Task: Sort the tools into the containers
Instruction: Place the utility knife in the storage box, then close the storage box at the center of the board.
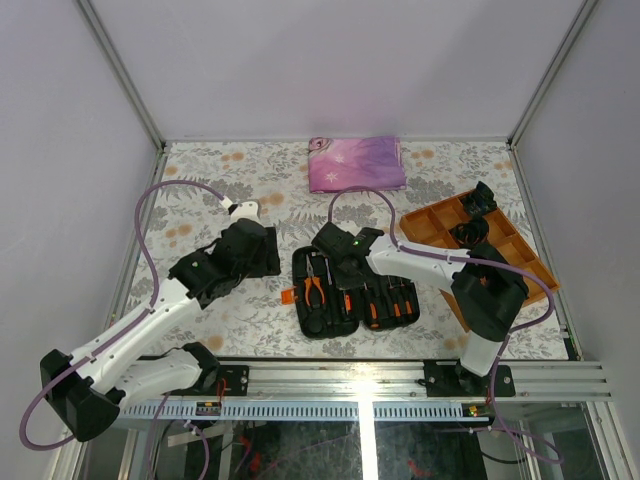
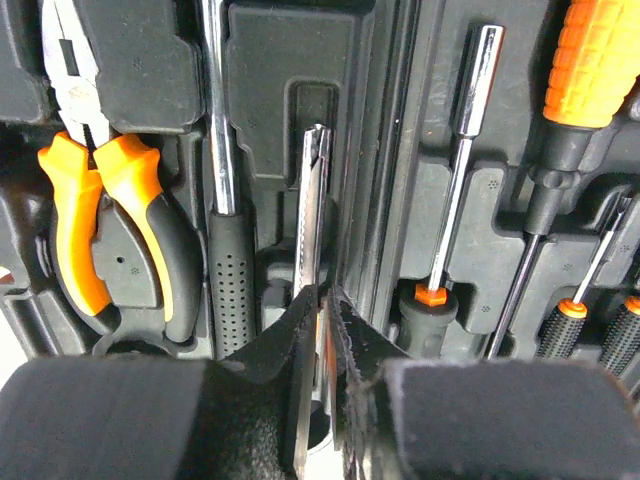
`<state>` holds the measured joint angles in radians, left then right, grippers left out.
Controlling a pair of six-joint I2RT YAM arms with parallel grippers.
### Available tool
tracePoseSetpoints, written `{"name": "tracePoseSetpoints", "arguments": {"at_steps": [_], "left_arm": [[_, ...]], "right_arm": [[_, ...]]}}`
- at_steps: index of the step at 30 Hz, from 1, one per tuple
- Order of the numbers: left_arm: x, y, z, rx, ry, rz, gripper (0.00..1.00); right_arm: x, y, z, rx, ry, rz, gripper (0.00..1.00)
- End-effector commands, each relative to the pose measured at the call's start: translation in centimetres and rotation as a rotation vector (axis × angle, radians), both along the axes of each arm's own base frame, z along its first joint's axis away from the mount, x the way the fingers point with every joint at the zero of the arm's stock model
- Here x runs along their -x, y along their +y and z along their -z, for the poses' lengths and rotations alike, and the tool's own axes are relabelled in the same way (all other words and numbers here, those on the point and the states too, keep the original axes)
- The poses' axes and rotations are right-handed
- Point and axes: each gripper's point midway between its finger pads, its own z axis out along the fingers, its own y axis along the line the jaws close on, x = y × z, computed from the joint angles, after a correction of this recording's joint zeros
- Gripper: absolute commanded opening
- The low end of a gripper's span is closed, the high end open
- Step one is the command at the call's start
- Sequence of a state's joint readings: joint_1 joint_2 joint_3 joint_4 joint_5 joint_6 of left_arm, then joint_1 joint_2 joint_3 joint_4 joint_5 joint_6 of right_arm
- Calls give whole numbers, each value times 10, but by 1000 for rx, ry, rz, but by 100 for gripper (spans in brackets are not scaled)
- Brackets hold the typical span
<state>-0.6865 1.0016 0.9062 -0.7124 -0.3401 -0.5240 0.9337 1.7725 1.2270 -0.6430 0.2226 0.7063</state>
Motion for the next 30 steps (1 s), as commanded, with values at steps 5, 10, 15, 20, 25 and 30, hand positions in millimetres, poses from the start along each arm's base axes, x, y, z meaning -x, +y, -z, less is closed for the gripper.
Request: {"name": "tracePoseSetpoints", "arguments": {"at_steps": [5,10,15,20,25,30], "left_arm": [[-5,1,-1,-1,-12,2,64],[-6,2,0,1,-9,2,64],[-6,2,1,2,-4,1,65],[-7,2,1,2,-2,4,65],[-7,2,1,3,-1,2,65],[-7,2,3,2,5,5,65]], "right_arm": [[-13,10,-9,-37,-35,-21,13],[-13,20,-13,-90,-35,-49,13],[-13,26,-16,-125,-39,-60,13],[-12,22,-10,-84,-20,-50,12],[-13,16,-9,-57,-24,-36,12],[-12,14,-6,-43,-18,-39,12]]}}
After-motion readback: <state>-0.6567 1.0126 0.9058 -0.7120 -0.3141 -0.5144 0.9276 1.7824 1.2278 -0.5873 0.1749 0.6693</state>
